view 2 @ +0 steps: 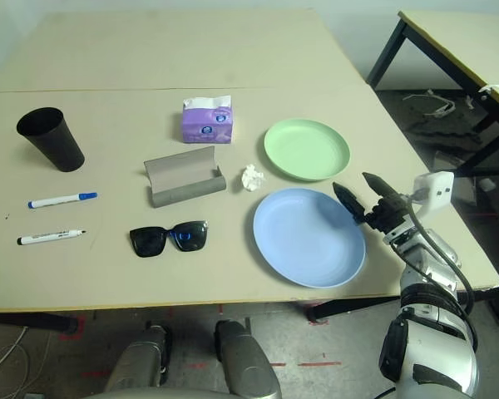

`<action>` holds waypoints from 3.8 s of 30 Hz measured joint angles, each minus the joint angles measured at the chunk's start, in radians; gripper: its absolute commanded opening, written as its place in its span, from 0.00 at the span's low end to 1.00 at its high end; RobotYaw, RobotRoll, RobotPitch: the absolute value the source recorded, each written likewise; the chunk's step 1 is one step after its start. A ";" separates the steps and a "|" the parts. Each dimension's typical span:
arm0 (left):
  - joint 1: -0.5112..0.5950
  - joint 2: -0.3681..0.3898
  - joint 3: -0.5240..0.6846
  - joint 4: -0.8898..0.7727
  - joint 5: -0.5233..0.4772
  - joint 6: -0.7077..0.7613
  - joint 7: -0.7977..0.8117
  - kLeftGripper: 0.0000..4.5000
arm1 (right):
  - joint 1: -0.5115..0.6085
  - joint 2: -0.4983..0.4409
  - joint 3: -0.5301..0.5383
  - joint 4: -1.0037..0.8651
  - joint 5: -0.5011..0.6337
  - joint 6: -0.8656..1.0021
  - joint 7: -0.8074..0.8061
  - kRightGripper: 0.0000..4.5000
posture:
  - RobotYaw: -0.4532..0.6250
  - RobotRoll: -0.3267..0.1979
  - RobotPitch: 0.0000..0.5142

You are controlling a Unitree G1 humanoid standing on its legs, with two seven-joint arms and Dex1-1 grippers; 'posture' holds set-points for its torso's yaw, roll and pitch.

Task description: Organize and tidy the items on the table.

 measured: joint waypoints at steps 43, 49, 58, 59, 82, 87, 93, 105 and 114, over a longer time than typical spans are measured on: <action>0.044 -0.099 -0.285 -0.467 -0.149 0.064 -0.589 1.00 | 0.074 -0.108 -0.014 -0.237 0.014 0.228 -0.052 1.00 | 0.26 0.62 0.35; 0.030 -0.099 -0.324 -0.467 -0.142 0.069 -0.618 1.00 | 0.074 -0.138 0.031 -0.340 0.000 0.371 -0.065 1.00 | 0.24 0.62 0.35; -0.021 -0.106 -0.339 -0.361 -0.103 0.028 -0.628 1.00 | 0.173 -0.376 0.205 -0.851 -0.030 0.988 -0.115 1.00 | 0.24 0.62 0.38; -0.024 -0.108 -0.340 -0.354 -0.102 0.022 -0.628 1.00 | 0.196 -0.387 0.222 -0.880 -0.027 1.037 -0.101 1.00 | 0.24 0.62 0.38; 0.020 -0.118 -0.344 -0.383 -0.093 -0.015 -0.582 1.00 | 0.192 -0.430 0.406 -0.909 -0.106 1.224 -0.047 0.47 | 0.26 0.62 0.38; 0.027 -0.121 -0.345 -0.387 -0.093 -0.017 -0.575 1.00 | 0.118 -0.403 0.402 -0.884 -0.092 1.263 -0.049 0.08 | 0.26 0.62 0.38; 0.036 -0.126 -0.348 -0.390 -0.092 -0.019 -0.573 1.00 | -0.045 -0.369 0.357 -0.821 -0.018 1.387 -0.057 0.01 | 0.26 0.62 0.38; 0.050 -0.127 -0.348 -0.406 -0.090 -0.021 -0.557 1.00 | -0.331 -0.211 0.116 -0.589 0.047 1.475 -0.291 0.01 | 0.27 0.62 0.38; 0.044 -0.126 -0.347 -0.413 -0.094 -0.021 -0.552 1.00 | -0.405 -0.113 0.016 -0.428 -0.029 1.172 -0.602 0.01 | 0.28 0.62 0.38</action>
